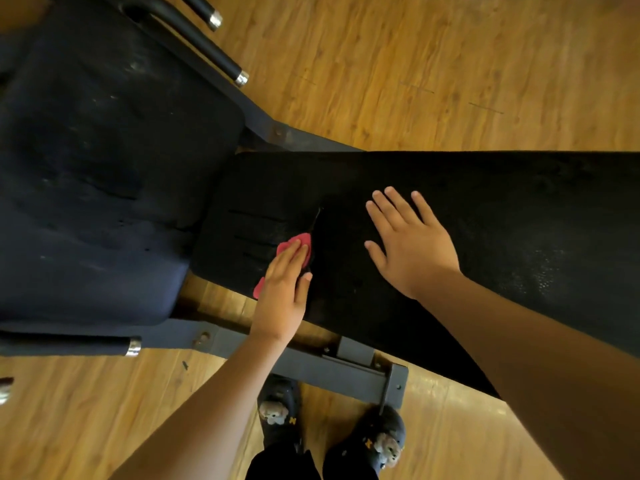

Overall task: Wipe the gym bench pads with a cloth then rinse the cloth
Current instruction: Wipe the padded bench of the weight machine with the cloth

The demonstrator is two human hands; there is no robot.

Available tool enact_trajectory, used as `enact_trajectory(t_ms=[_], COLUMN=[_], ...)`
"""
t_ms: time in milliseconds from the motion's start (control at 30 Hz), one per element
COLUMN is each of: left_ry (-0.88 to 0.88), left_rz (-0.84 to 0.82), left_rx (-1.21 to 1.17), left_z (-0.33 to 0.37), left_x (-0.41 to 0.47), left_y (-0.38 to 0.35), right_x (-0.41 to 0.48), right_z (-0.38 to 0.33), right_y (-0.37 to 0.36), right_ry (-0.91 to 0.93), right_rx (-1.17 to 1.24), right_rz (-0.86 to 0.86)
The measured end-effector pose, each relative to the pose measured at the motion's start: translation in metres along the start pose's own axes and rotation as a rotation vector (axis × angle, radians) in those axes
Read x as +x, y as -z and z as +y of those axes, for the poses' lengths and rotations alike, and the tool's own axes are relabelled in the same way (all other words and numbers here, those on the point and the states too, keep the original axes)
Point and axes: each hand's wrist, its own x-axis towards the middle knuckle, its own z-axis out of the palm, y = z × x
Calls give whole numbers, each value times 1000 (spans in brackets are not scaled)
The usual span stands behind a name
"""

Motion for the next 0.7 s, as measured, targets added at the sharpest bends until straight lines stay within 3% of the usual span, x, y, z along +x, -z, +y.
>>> enact_trajectory(t_ms=[200, 467, 700], left_ry=[16, -296, -339], left_rz=[-6, -138, -183], left_rx=[-21, 120, 194], left_z=[2, 18, 20], left_x=[-3, 32, 91], left_y=[-2, 0, 9], right_x=[2, 3, 5], right_z=[-5, -6, -6], right_y=[0, 4, 5], right_ry=[-28, -28, -32], right_rx=[9, 71, 91], right_rz=[-24, -32, -36])
